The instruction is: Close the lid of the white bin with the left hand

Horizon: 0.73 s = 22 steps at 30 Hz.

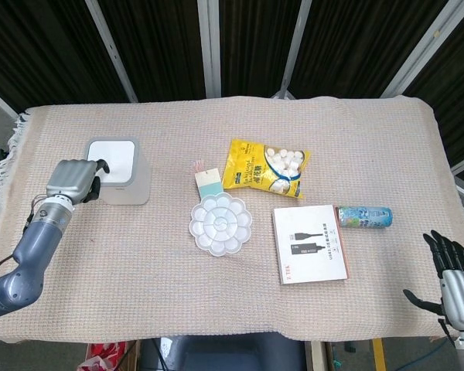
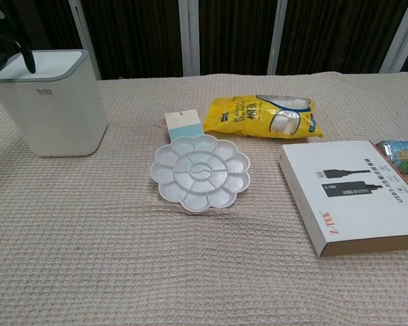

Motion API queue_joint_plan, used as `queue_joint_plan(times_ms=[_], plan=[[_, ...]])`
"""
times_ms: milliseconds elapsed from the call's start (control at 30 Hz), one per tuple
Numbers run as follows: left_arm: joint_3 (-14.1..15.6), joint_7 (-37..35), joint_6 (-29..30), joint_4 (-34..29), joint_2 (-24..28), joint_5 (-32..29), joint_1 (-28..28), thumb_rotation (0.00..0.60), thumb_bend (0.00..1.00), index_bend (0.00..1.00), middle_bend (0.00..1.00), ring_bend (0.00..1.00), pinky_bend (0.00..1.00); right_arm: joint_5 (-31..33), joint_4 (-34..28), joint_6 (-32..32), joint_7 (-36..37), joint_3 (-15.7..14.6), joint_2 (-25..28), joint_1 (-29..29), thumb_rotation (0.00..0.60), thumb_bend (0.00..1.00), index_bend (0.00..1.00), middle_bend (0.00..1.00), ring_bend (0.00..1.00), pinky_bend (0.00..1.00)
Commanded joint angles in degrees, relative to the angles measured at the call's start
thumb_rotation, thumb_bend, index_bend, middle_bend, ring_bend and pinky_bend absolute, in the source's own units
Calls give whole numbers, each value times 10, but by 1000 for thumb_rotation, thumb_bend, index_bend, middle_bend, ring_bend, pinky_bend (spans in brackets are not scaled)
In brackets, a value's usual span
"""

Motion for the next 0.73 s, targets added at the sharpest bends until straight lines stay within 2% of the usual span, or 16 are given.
queue_joint_plan(times_ms=[33, 133, 167, 200, 267, 300, 367, 433, 533, 667, 733], plan=[[-17, -24, 13, -10, 10, 22, 6, 600, 755, 256, 995, 921, 1000, 0, 0, 0, 0, 0, 0, 0, 600, 152, 0, 0, 0, 0], [-43, -67, 35, -26, 25, 63, 24, 600, 687, 188, 947, 872, 977, -1, 1, 0, -1, -1, 1, 0, 600, 152, 0, 0, 0, 0], [-50, -85, 43, -33, 31, 82, 33, 600, 633, 124, 885, 820, 952, -1, 2, 0, -1, 0, 0, 0, 600, 152, 0, 0, 0, 0], [-54, -96, 51, -38, 35, 98, 41, 600, 569, 61, 780, 747, 908, -1, 2, 0, -2, 0, 0, 0, 600, 152, 0, 0, 0, 0], [-56, -123, 82, -53, 43, 153, 69, 600, 458, 2, 524, 572, 761, 0, 4, 0, -2, 1, 0, 1, 600, 152, 0, 0, 0, 0], [-53, -134, 97, -60, 44, 177, 82, 600, 402, 0, 366, 449, 650, 2, 5, 0, -3, 1, 0, 0, 600, 151, 0, 0, 0, 0], [-39, -171, 134, -87, 45, 241, 128, 600, 324, 0, 148, 246, 504, 9, 5, -2, -1, 3, 1, 0, 600, 151, 0, 0, 0, 0], [-19, -204, 166, -109, 44, 300, 171, 600, 241, 0, 17, 73, 434, 12, 6, -4, -2, 4, 3, 0, 600, 151, 0, 0, 0, 0], [31, -223, 224, -119, 33, 394, 241, 600, 166, 0, 0, 1, 377, 17, 7, -9, -9, 3, 7, 0, 600, 152, 0, 0, 0, 0], [94, -198, 296, -97, 1, 484, 316, 600, 132, 0, 0, 0, 163, 21, 4, -14, -22, 3, 13, 1, 600, 152, 0, 0, 0, 0], [114, -192, 318, -80, -13, 515, 342, 600, 129, 0, 0, 0, 74, 17, 5, -11, -28, 3, 13, 2, 600, 153, 0, 0, 0, 0]])
